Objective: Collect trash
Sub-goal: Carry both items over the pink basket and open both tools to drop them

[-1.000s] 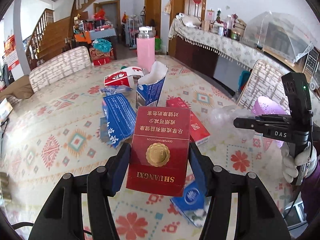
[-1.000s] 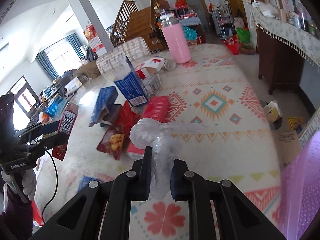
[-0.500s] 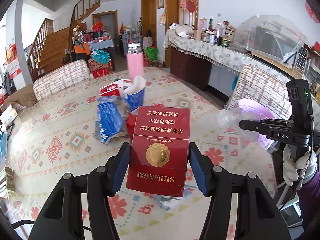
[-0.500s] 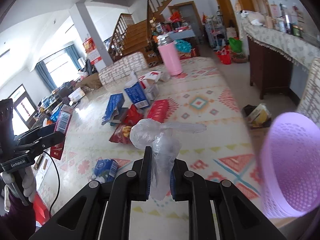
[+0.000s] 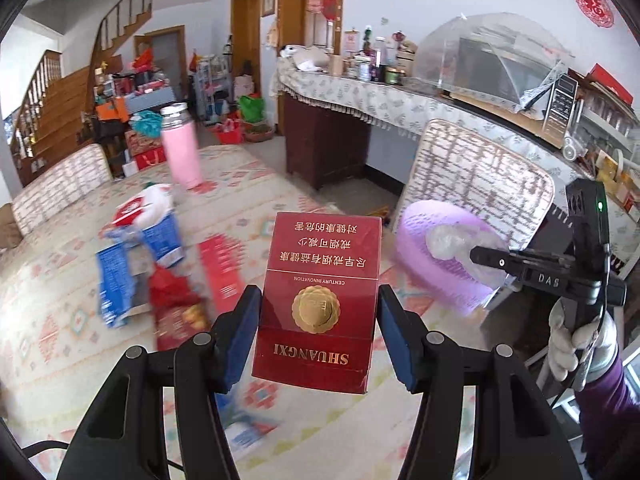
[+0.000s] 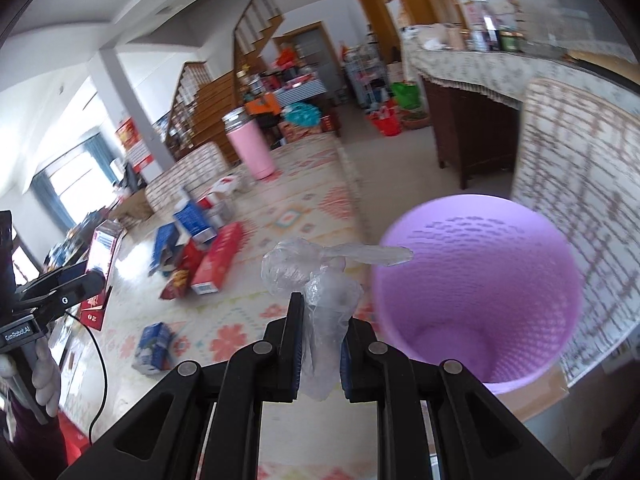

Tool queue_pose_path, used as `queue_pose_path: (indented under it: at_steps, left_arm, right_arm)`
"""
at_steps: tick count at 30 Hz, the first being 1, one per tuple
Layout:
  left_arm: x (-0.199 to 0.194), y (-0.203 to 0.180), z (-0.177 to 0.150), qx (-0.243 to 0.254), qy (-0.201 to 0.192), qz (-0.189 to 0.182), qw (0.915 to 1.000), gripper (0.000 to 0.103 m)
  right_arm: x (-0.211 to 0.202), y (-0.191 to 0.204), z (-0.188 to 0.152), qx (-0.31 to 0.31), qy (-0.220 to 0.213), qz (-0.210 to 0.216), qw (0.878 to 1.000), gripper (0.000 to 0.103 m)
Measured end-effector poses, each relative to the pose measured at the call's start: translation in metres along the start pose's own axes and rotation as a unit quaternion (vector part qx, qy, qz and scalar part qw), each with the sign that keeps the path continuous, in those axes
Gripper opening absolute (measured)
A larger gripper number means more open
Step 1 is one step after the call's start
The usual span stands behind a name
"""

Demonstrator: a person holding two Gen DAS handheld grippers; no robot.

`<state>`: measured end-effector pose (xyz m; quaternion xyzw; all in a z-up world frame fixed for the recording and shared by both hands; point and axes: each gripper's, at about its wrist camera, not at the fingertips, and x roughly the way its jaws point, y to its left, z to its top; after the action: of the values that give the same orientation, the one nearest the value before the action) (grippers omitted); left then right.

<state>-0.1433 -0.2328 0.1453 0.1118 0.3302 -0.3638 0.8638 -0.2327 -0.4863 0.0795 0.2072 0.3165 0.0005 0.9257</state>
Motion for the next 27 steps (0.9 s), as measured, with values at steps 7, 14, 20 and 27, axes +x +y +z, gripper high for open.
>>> queue_pose_path:
  at_steps: [7, 14, 20, 27]
  left_arm:
    - [0.058, -0.048, 0.043, 0.003, 0.016, -0.073, 0.9972, 0.057]
    - [0.125, -0.102, 0.084, 0.009, 0.034, -0.131, 0.9908, 0.058]
    - [0.167, -0.117, 0.097, -0.007, 0.056, -0.148, 0.9873, 0.064]
    - [0.156, -0.097, 0.086, -0.030, 0.047, -0.141, 0.9884, 0.077]
  right_arm:
    - [-0.024, -0.064, 0.007, 0.042, -0.021, -0.057, 0.997, 0.016]
    - [-0.016, -0.113, 0.016, 0.066, -0.013, -0.092, 0.993, 0.016]
    - [0.007, -0.138, 0.024, 0.081, 0.002, -0.108, 0.991, 0.016]
    - [0.026, -0.155, 0.020, 0.116, 0.012, -0.098, 0.988, 0.051]
